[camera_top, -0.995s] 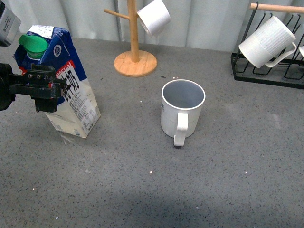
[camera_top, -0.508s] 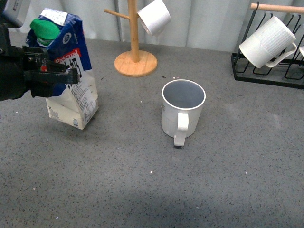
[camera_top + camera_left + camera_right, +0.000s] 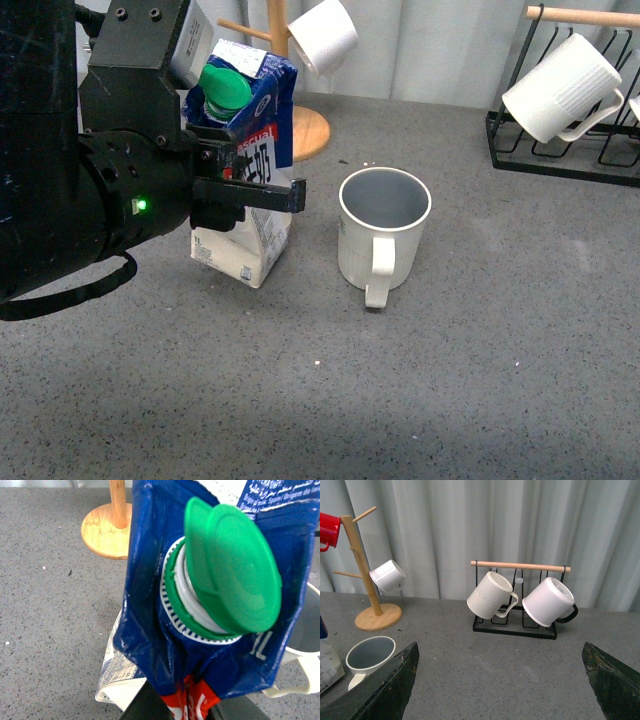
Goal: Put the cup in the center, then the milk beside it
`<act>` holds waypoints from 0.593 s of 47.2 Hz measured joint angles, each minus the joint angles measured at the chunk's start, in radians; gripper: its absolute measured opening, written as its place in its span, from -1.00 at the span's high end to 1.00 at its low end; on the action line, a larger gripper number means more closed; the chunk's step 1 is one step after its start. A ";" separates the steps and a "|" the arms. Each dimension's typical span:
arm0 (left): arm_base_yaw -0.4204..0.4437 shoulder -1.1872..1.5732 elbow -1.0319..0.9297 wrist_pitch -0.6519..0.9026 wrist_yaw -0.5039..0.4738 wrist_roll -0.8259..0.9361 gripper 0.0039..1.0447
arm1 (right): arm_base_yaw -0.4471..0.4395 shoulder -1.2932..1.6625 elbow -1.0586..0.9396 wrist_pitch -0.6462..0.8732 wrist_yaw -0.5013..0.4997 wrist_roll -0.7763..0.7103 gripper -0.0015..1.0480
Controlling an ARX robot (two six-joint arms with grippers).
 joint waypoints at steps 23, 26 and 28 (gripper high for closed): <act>-0.058 0.056 0.059 -0.004 -0.024 -0.076 0.93 | 0.000 0.000 0.000 0.000 0.000 0.000 -0.82; -0.066 0.062 0.063 -0.004 -0.026 -0.090 0.93 | 0.000 0.000 0.000 0.000 0.000 0.000 -0.82; -0.067 0.066 0.067 -0.005 -0.027 -0.097 0.93 | 0.000 0.000 0.000 0.000 0.000 0.000 -0.82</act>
